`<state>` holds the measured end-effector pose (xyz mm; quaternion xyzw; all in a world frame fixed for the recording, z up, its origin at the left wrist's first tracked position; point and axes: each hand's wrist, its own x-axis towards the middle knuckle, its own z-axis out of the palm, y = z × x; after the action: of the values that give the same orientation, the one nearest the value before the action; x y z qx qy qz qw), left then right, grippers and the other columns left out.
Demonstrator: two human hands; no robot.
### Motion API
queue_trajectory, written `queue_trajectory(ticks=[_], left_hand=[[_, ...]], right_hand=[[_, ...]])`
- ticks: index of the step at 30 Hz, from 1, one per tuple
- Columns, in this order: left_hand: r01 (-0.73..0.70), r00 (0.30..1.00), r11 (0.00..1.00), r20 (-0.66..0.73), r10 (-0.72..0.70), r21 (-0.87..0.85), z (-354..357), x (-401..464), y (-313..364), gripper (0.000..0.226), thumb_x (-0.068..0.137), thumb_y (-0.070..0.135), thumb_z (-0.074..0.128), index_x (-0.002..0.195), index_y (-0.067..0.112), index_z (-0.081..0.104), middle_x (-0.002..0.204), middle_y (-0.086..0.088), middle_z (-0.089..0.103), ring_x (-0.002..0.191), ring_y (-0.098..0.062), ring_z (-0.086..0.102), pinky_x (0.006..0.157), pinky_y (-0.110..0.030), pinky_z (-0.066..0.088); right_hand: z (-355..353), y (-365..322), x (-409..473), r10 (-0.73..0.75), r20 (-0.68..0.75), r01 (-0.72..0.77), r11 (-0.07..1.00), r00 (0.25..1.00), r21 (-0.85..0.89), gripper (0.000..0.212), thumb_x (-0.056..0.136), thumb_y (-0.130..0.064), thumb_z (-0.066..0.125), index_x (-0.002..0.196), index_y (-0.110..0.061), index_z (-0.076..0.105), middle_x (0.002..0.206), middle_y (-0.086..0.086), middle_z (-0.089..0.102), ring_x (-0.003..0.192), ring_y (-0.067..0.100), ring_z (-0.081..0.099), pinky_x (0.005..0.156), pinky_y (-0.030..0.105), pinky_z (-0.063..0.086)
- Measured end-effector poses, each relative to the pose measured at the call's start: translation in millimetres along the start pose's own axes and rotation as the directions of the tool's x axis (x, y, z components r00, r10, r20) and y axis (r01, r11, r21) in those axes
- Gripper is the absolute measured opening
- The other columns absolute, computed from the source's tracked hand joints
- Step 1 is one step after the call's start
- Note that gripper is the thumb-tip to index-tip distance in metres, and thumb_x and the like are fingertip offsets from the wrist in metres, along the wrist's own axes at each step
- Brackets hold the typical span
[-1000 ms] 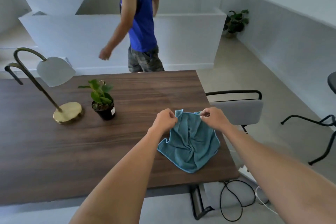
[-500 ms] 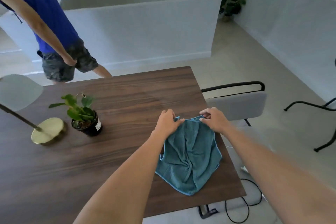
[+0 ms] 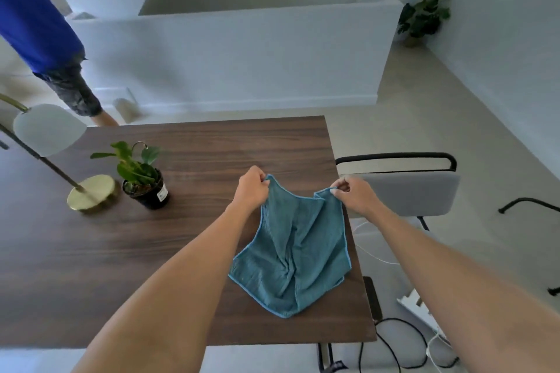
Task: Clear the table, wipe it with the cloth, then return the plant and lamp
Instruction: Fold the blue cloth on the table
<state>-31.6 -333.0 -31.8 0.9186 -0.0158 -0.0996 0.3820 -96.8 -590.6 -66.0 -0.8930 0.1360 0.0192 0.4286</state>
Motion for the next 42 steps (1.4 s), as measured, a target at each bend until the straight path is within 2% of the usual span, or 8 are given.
queue_trajectory(ticks=[5,10,18,21,26,29,34,42], left_hand=[[-0.076,0.993,0.996,-0.082,0.079,0.044,-37,3,16,0.013,0.095,0.019,0.065,0.100,0.007,0.064,0.091,-0.002,0.060,0.087,-0.019,0.054,0.076,-0.025,0.036],[-0.139,0.975,0.990,-0.176,0.139,0.016,-76,-3,33,0.018,0.096,0.021,0.063,0.101,0.005,0.069,0.091,-0.002,0.062,0.088,-0.020,0.057,0.076,-0.026,0.038],[-0.250,0.920,0.964,-0.332,0.207,-0.091,-140,-13,63,0.019,0.097,0.019,0.063,0.108,0.004,0.068,0.095,-0.006,0.065,0.090,-0.020,0.058,0.085,-0.031,0.047],[-0.311,0.902,0.932,-0.367,0.227,-0.187,-168,-16,69,0.014,0.096,0.020,0.064,0.104,0.010,0.068,0.095,-0.003,0.066,0.088,-0.021,0.061,0.089,-0.037,0.054],[-0.360,0.899,0.888,-0.359,0.250,-0.284,-200,-21,79,0.010,0.099,0.016,0.059,0.104,0.008,0.064,0.095,-0.008,0.068,0.061,-0.017,0.064,0.061,-0.031,0.052],[-0.393,0.907,0.848,-0.302,0.294,-0.356,-208,-33,77,0.013,0.101,0.013,0.057,0.108,0.004,0.063,0.094,-0.011,0.070,0.064,-0.016,0.070,0.065,-0.026,0.059],[-0.346,0.937,0.799,-0.221,0.269,-0.492,-186,-65,41,0.015,0.101,0.009,0.057,0.110,-0.001,0.061,0.100,-0.012,0.069,0.082,-0.016,0.074,0.083,-0.029,0.060],[-0.188,0.980,0.850,-0.154,0.127,-0.493,-122,-146,-47,0.009,0.099,0.010,0.060,0.106,0.005,0.062,0.093,-0.008,0.069,0.086,-0.023,0.073,0.082,-0.032,0.060]], right_hand=[[-25,-18,9,-0.062,-0.104,0.071,0.994,0.993,0.078,0.015,0.093,-0.015,0.068,0.103,-0.010,0.079,0.101,0.003,0.077,0.092,0.017,0.068,0.092,0.039,0.056],[-56,-45,5,-0.093,-0.191,0.128,0.975,0.977,0.183,0.016,0.093,-0.017,0.070,0.104,-0.008,0.077,0.101,0.007,0.077,0.089,0.018,0.069,0.091,0.043,0.058],[-96,-95,-13,-0.130,-0.330,0.233,0.927,0.935,0.295,0.017,0.093,-0.019,0.072,0.108,-0.013,0.077,0.089,-0.006,0.073,0.067,0.003,0.061,0.065,0.009,0.046],[-109,-115,-17,-0.138,-0.363,0.269,0.901,0.921,0.339,0.019,0.095,-0.017,0.070,0.112,-0.010,0.075,0.095,0.002,0.075,0.063,0.003,0.067,0.057,0.010,0.048],[-123,-141,-26,-0.151,-0.412,0.352,0.809,0.898,0.471,0.018,0.097,-0.013,0.067,0.113,-0.007,0.071,0.100,0.007,0.075,0.078,0.010,0.076,0.075,0.019,0.058],[-126,-145,-39,-0.173,-0.434,0.396,0.769,0.884,0.502,0.013,0.097,-0.015,0.067,0.108,-0.011,0.072,0.100,0.006,0.075,0.087,0.016,0.076,0.084,0.024,0.059],[-104,-121,-74,-0.129,-0.399,0.347,0.766,0.908,0.542,0.013,0.096,-0.016,0.068,0.107,-0.010,0.072,0.100,0.008,0.075,0.093,0.021,0.075,0.089,0.028,0.059],[-47,-53,-157,0.034,-0.274,0.113,0.856,0.961,0.505,0.022,0.092,-0.026,0.073,0.111,-0.016,0.075,0.101,-0.004,0.074,0.090,0.004,0.065,0.081,0.017,0.049]])
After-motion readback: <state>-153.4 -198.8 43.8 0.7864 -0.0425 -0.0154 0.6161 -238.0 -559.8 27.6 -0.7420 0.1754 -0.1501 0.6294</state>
